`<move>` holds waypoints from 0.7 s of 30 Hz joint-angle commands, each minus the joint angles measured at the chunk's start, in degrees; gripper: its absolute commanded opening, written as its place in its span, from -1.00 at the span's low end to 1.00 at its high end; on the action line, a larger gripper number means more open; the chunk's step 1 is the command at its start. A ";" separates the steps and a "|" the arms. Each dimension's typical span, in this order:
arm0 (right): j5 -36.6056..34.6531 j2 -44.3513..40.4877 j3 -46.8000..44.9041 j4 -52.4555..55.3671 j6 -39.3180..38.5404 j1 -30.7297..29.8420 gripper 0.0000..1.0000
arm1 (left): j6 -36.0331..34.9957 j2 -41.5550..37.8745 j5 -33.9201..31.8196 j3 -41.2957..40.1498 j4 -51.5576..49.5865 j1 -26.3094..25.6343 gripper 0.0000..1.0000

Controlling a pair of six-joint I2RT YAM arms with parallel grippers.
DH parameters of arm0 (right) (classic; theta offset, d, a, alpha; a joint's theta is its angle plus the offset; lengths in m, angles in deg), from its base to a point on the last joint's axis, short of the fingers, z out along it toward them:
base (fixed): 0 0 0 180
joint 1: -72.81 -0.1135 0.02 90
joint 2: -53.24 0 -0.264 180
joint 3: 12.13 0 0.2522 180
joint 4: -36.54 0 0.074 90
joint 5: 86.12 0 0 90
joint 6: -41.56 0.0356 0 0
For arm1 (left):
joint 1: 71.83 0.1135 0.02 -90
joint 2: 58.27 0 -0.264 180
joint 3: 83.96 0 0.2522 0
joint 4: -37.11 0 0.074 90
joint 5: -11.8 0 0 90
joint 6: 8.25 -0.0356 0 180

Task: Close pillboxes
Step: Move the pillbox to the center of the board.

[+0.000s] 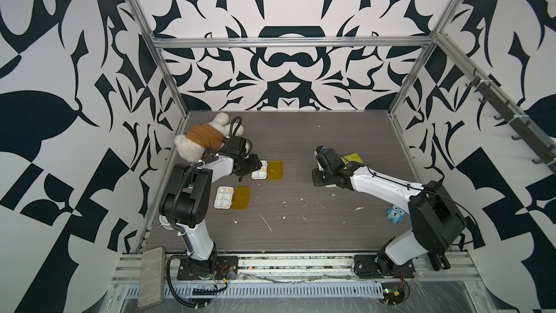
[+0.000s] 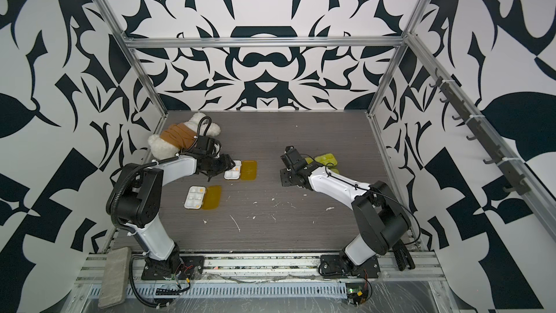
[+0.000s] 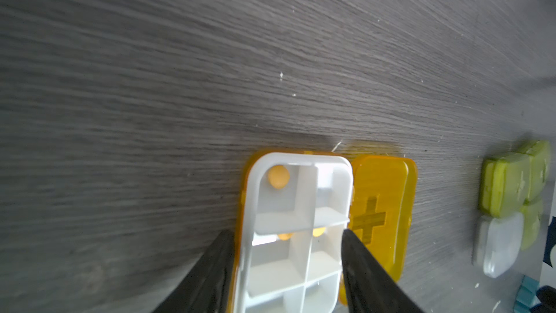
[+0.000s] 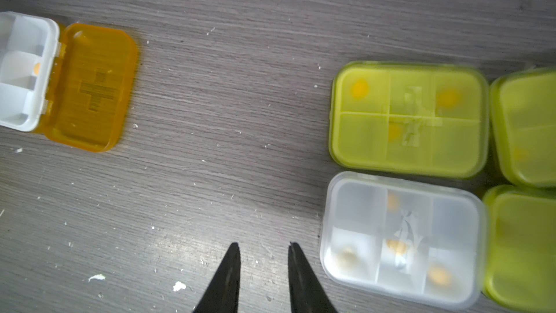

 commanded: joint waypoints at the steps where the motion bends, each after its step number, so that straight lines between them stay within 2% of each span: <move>1: 0.25 0.09 1.79 -1.27 -0.49 0.40 -0.39 | -0.22 0.61 0.44 1.82 -0.74 -0.96 0.19; 13: 4.04 5.47 6.61 -1.94 1.02 1.53 -0.47 | 1.53 3.23 -0.30 4.60 -0.39 -7.60 0.19; 21: 6.49 7.27 7.41 -2.78 2.44 3.75 -0.49 | 3.89 2.69 -0.34 1.14 2.15 -11.03 0.19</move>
